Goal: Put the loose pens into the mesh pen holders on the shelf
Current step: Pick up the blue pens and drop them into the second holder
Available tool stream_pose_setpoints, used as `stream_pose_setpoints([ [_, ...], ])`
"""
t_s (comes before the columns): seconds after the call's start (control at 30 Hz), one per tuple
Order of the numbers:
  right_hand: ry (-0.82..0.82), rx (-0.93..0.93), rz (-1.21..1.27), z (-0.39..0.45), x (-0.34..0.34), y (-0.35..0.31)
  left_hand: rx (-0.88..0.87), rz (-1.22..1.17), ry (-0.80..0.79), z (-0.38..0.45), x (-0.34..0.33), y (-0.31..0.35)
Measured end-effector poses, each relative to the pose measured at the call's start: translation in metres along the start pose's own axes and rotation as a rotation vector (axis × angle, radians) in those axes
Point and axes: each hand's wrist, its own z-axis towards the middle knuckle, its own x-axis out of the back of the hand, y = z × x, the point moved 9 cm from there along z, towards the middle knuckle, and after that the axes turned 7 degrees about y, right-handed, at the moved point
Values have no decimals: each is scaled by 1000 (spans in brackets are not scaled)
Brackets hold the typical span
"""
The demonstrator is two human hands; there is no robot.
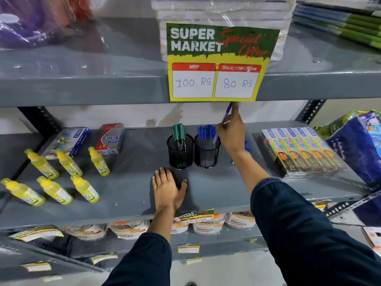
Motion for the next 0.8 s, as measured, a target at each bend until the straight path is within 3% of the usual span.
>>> stream_pose_setpoints([
  [0.23,-220,25,-184,-19,-41,26,16,4,-3,1,0,1],
  [0.4,-84,41,-178,-12,-30,33,20,21,-1,1,0,0],
  [0.53,84,-124,-253,-2,3,69,17,30,8,1,0,1],
  [0.67,-63,-310,-575,-10,16,126,13,30,2,2,-1,1],
  [0.8,-180,-407,-620,-16,20,163,9,33,14,1,-1,1],
])
